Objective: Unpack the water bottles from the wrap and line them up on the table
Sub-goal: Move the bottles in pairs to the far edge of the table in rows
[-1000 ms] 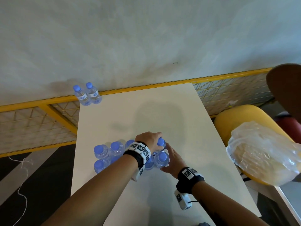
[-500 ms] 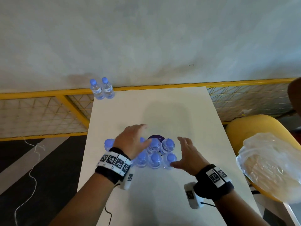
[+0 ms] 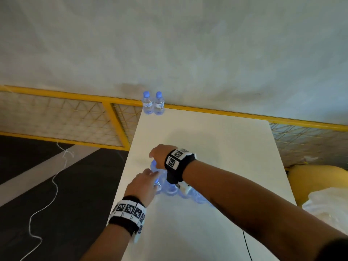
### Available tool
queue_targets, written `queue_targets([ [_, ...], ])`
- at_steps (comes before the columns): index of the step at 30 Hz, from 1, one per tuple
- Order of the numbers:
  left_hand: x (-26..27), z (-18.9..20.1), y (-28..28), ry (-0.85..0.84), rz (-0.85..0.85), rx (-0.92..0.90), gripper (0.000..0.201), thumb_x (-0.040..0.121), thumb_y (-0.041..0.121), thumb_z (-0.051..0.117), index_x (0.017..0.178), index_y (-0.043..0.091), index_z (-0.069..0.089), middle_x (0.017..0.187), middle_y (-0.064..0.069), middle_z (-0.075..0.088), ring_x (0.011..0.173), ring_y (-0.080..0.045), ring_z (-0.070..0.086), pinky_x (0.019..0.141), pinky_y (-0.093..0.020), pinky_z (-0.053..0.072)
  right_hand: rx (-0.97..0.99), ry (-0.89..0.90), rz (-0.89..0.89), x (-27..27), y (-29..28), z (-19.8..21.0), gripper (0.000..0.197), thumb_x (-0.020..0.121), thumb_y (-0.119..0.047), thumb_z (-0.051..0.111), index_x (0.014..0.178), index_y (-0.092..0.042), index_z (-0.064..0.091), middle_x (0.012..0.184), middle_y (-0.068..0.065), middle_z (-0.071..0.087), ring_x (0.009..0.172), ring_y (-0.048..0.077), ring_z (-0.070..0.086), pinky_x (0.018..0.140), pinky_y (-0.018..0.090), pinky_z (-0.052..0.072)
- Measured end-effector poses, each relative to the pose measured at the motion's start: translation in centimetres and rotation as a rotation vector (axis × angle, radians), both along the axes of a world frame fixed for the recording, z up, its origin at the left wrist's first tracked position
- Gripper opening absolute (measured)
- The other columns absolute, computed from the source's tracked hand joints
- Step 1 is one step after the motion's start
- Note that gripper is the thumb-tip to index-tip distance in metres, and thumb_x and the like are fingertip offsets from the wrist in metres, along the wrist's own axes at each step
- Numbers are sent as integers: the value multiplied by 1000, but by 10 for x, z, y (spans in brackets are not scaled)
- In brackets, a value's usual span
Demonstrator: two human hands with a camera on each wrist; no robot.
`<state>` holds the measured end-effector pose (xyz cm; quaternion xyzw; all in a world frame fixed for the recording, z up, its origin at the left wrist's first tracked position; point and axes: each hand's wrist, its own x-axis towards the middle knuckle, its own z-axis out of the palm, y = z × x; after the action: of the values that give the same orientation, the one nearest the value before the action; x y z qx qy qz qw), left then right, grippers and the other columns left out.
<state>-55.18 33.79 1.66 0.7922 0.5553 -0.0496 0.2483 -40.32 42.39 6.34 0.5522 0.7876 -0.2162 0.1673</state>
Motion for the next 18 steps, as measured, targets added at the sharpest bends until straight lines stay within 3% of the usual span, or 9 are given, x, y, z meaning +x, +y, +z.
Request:
queue_targets([
  [2, -4, -3, 1, -16, 22, 16, 50, 98, 28, 55, 146, 39, 46, 120, -1, 57, 106, -27, 63, 85, -43, 56, -30, -67, 47, -11, 5, -4, 36, 60, -22, 83, 89, -22, 60, 101, 2, 63, 72, 24, 65, 63, 31, 57],
  [4, -8, -4, 1, -30, 38, 34, 46, 98, 29, 54, 142, 39, 47, 117, 0, 57, 104, -26, 63, 80, -43, 57, -61, -94, 65, -20, 8, -9, 30, 67, -20, 82, 72, -17, 54, 88, 6, 62, 65, 27, 62, 58, 31, 54],
  [8, -20, -2, 9, 23, 30, 38, 33, 98, 28, 55, 130, 21, 56, 120, -2, 55, 102, -28, 63, 79, -43, 55, -36, -40, 28, -18, 15, -27, 30, 69, -19, 79, 80, -20, 51, 87, 1, 51, 79, 29, 68, 64, 33, 56],
  [11, -34, 4, 34, -39, 83, 47, 23, 97, 24, 58, 120, 19, 60, 116, -2, 58, 97, -31, 67, 80, -43, 55, -4, 31, -73, -10, 31, -15, 20, 80, -17, 72, 94, -9, 62, 101, 9, 59, 87, 33, 67, 70, 34, 54],
  [15, -43, 18, 101, -66, 93, 74, 18, 100, 24, 59, 115, 16, 63, 115, -4, 58, 101, -32, 65, 90, -43, 53, 62, 103, -211, 11, 80, 7, 30, 79, -24, 76, 103, -7, 71, 103, 11, 70, 91, 30, 68, 78, 34, 58],
  [18, -39, 24, 165, -85, 98, 124, 16, 100, 21, 60, 113, 13, 64, 116, -7, 58, 103, -32, 64, 88, -40, 51, 102, 141, -302, 22, 118, 8, 29, 79, -27, 77, 103, -11, 73, 102, 8, 71, 91, 27, 68, 81, 34, 57],
])
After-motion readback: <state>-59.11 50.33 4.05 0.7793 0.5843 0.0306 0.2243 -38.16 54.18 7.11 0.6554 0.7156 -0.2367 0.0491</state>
